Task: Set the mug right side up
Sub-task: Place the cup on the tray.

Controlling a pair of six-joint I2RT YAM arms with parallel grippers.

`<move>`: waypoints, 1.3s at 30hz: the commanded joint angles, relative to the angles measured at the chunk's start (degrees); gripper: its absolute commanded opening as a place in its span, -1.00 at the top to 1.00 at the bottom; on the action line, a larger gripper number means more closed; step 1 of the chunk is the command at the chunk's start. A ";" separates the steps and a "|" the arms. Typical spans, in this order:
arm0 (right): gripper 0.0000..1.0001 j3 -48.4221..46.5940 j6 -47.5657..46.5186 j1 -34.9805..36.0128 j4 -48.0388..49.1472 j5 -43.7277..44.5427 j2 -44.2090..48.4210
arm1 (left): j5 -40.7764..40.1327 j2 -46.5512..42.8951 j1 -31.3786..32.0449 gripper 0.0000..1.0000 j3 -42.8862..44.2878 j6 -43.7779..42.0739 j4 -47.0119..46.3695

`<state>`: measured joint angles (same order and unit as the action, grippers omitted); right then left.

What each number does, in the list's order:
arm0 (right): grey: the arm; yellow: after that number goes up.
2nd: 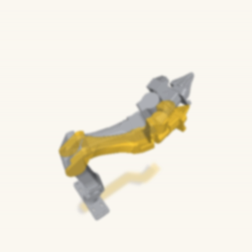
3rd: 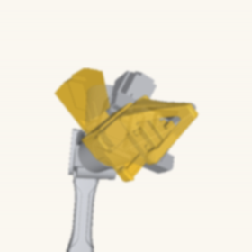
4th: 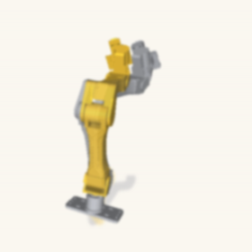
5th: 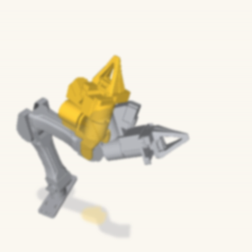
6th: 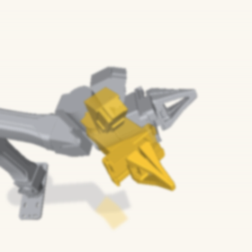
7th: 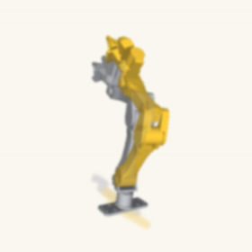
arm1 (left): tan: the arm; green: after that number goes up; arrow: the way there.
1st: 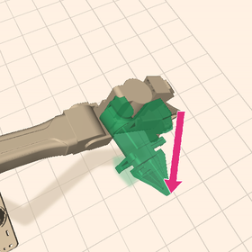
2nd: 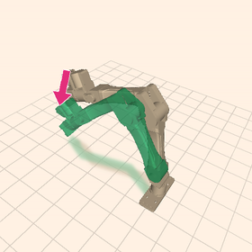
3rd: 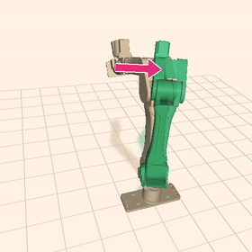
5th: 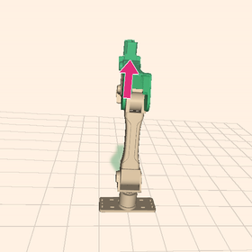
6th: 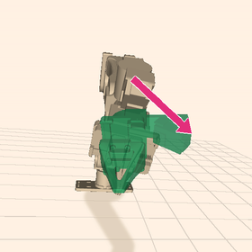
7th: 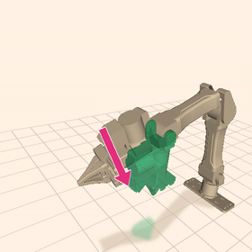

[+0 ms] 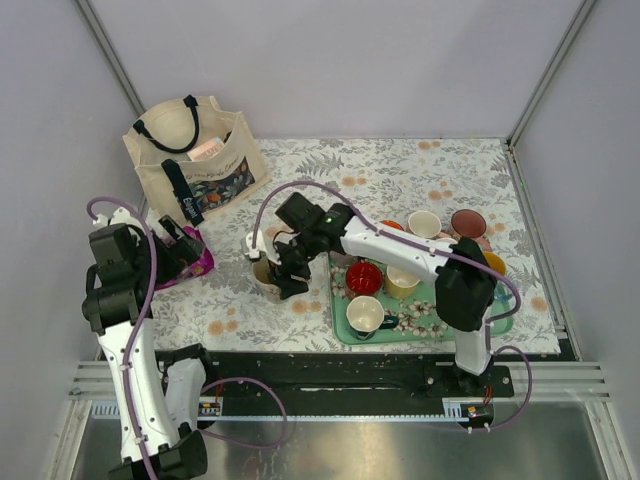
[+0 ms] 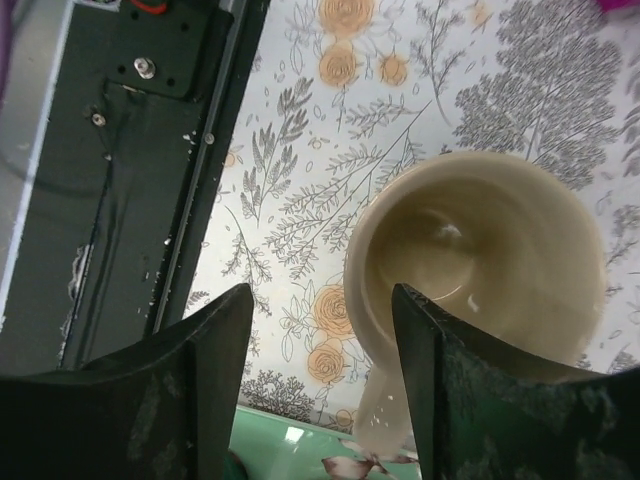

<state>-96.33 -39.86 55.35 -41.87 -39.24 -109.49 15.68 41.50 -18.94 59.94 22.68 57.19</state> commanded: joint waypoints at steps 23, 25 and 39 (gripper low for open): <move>1.00 -6.49 3.04 4.06 4.35 10.77 -6.97 | 7.96 -0.45 1.10 -0.98 -3.34 2.64 -7.27; 1.00 -7.55 -0.03 3.80 1.89 10.07 -5.56 | 7.44 -0.19 1.10 -0.98 -2.99 2.20 -6.83; 1.00 -13.01 -4.62 -5.95 -8.40 2.77 12.80 | 15.52 6.83 1.45 -0.98 -2.29 0.00 -15.43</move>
<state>-104.55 -42.68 52.10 -50.94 -32.71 -108.53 27.53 45.28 -17.87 56.25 24.14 49.10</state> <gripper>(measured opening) 0.221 0.988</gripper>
